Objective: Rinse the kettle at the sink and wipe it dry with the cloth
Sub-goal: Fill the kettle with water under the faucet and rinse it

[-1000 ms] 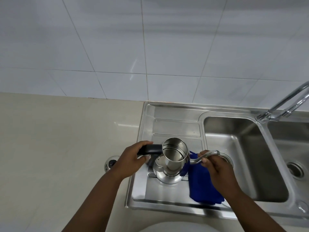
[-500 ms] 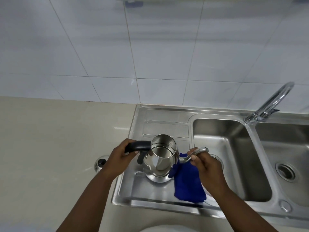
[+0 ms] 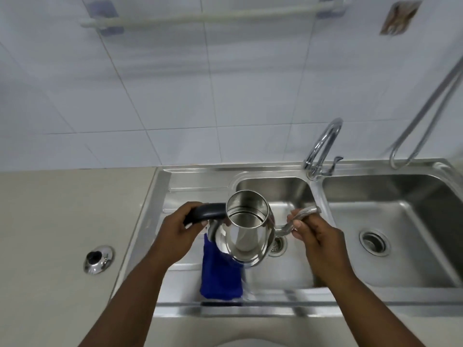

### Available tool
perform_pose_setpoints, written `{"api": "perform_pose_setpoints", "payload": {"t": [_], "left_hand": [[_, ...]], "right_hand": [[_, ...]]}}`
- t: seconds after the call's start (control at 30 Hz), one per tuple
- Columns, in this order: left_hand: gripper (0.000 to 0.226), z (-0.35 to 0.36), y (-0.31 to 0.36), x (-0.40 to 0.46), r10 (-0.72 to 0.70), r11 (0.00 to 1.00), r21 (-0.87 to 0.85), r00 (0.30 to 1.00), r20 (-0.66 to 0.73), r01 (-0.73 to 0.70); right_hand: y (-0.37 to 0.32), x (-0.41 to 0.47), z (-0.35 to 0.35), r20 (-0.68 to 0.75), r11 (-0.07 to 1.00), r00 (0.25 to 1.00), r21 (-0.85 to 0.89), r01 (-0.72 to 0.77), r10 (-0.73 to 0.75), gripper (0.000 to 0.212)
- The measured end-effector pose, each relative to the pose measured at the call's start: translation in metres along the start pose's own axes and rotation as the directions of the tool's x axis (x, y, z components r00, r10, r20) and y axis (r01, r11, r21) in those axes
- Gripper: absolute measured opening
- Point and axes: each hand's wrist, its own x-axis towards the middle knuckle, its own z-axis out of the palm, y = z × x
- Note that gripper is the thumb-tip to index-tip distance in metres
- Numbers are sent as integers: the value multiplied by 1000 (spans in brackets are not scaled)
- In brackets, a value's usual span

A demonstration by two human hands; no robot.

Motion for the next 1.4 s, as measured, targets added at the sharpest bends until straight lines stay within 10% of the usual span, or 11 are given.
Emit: {"api": "perform_pose_setpoints", "payload": {"t": [0.67,1.0,1.4], "left_hand": [[14,161,15,89,-57,995,93,993,107,47],[19,176,1,126,-87,994,80,991,105,79],[21,178,-9,142,-135,991,38,988,74,132]], "right_hand": [[94,125,-135,54,976,974,-28,-218,219,35],[87,258,-134,169,816,968,-576,-55,184,56],[122,205,-120,99,852,988,-501,152,-118,56]]}}
